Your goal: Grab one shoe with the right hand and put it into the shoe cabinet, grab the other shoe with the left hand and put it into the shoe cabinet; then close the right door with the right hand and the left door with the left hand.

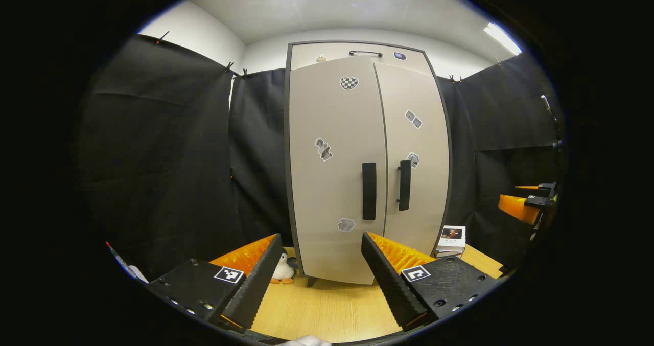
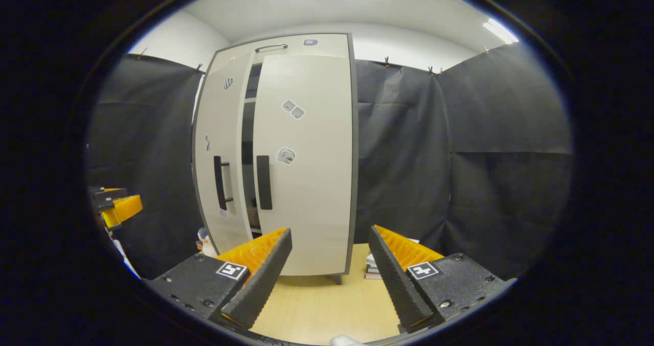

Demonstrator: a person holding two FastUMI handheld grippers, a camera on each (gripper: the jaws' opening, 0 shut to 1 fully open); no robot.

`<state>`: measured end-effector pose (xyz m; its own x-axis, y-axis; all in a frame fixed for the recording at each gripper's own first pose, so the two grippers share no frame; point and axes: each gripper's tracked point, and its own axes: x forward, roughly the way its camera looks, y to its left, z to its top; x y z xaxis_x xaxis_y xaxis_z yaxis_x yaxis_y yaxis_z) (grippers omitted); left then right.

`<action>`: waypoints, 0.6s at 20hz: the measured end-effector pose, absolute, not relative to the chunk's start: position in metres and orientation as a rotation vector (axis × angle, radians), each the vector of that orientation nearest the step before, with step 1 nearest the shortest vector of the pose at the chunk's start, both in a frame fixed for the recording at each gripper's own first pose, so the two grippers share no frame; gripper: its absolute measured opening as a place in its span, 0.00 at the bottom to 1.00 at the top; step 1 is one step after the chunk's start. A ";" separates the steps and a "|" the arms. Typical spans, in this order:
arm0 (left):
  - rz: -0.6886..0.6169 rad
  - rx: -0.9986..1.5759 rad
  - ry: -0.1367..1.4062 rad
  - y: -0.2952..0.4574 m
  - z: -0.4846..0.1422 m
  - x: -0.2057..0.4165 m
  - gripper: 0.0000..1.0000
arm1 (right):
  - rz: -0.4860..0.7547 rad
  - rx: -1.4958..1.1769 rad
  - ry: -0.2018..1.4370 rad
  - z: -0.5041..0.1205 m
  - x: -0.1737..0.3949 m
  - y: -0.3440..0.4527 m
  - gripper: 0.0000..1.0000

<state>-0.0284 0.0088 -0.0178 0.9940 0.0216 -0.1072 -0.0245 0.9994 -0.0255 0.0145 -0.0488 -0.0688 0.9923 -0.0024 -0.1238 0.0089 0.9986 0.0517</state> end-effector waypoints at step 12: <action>-0.023 -0.041 0.092 -0.010 -0.010 -0.020 0.96 | -0.012 0.061 0.104 -0.058 0.009 -0.045 0.99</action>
